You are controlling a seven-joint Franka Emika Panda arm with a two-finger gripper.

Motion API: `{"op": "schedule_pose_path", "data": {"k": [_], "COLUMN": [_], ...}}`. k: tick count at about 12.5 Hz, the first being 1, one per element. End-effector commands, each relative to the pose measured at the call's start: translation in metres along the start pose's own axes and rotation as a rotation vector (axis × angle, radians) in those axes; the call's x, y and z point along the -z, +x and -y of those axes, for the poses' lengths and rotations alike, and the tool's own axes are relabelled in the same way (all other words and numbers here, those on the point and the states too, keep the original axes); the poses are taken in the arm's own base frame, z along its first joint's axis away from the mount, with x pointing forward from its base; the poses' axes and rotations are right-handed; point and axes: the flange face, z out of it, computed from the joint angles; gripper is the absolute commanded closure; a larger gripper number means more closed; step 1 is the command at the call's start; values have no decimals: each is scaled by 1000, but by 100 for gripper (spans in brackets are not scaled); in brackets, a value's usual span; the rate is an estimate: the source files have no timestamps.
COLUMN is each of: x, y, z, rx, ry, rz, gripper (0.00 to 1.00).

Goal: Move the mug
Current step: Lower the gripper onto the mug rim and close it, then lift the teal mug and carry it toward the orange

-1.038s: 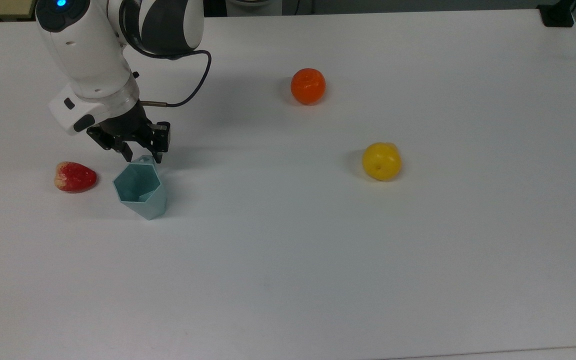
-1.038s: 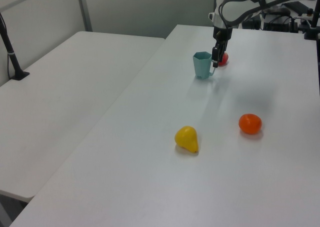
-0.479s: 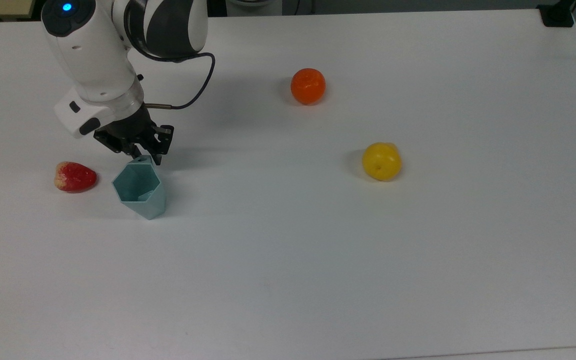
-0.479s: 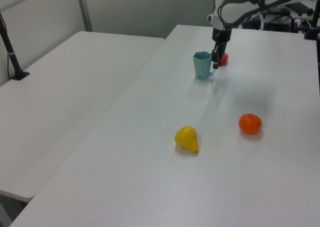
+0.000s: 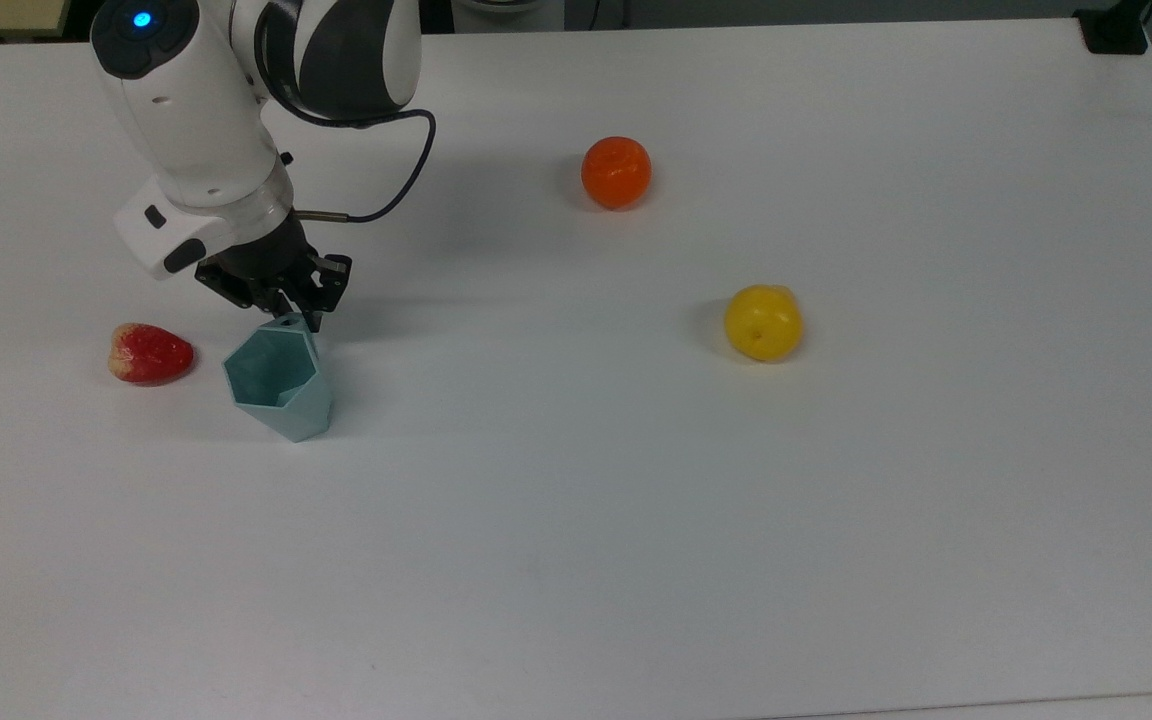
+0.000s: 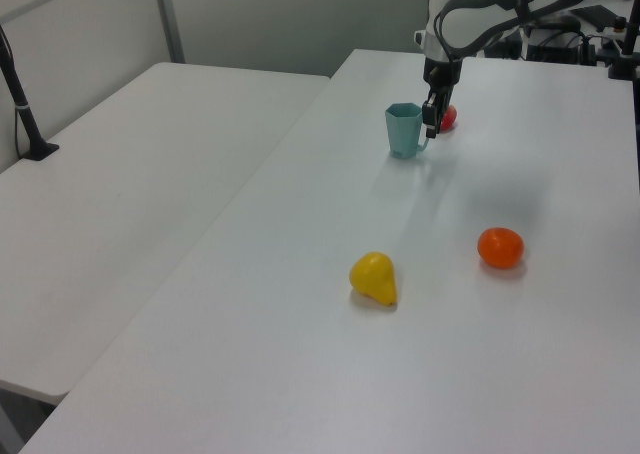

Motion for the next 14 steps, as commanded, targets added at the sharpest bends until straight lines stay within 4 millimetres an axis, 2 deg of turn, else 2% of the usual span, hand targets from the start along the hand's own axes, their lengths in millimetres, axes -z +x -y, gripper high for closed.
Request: {"op": "schedule_pose_path", "data": {"k": [1,3,6,7,10,13,14], "x": [1,6,50,57,113,145,150], "y": [2,2,-3,-8,-35,-65,-77], "z": [4,4,-5,-6,-25,-24,-16], "rx": [-20,-40,-73,-77,-83,-28,-18], "ry": [-18,-17,-14,-8,1,36,49], "rz": [-15,-18,-63,-45,9,106,123], "gripper": [95,97,98,98,98,98,98]}}
